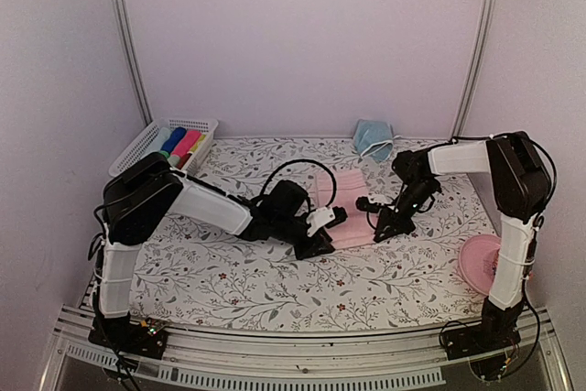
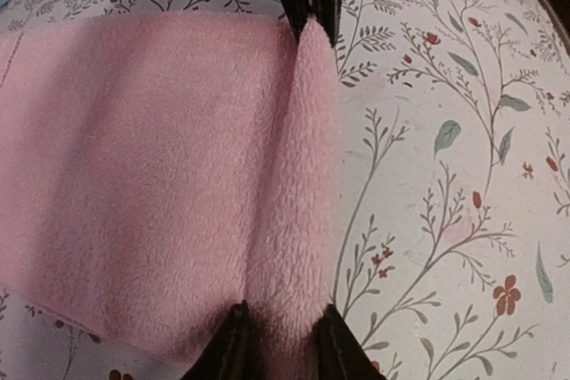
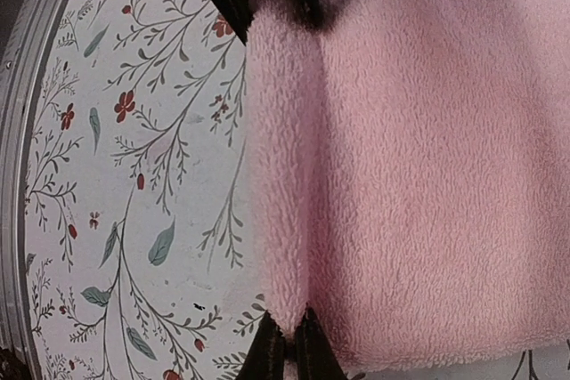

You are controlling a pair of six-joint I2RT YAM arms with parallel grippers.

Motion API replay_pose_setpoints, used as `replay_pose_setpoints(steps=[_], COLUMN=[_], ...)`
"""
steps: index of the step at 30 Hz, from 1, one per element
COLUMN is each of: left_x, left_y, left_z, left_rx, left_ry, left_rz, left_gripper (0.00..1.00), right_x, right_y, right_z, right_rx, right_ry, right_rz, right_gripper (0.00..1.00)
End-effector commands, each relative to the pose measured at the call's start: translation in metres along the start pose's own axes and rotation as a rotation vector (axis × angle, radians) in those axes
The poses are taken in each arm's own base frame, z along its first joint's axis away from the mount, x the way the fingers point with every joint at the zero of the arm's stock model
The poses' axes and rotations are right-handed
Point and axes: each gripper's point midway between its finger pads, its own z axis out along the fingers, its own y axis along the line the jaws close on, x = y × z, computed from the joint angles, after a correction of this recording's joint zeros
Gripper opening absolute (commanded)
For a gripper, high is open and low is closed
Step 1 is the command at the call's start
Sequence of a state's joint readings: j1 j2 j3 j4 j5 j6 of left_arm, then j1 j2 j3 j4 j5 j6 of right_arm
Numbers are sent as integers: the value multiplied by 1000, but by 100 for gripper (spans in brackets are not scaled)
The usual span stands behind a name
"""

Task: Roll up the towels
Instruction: Pick up the towel from the center of the board.

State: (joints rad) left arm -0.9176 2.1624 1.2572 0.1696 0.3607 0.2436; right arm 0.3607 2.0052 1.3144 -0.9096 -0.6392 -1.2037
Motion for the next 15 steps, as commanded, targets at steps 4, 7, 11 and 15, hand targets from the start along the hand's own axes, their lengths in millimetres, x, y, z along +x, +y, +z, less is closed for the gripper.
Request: replay_pose_setpoints(steps=[4,7,11,15], left_x=[14,12,8,5], left_y=[-6,-9,-14,-9], left_z=[3,2,-4,-14], left_rx=[5,25,80,129], left_ry=[34,31,18,-6], left_rz=[8,-5,-50,-137], left_gripper=[4,0,0,1], right_x=[7,8,8,10], right_y=[5,3,-1,-7], right_z=[1,0,-4,-4], right_rx=[-54,-52,-57,-60], right_ry=[15,18,17,38], right_rz=[50,62,87,125], right_gripper=[2,2,2,3])
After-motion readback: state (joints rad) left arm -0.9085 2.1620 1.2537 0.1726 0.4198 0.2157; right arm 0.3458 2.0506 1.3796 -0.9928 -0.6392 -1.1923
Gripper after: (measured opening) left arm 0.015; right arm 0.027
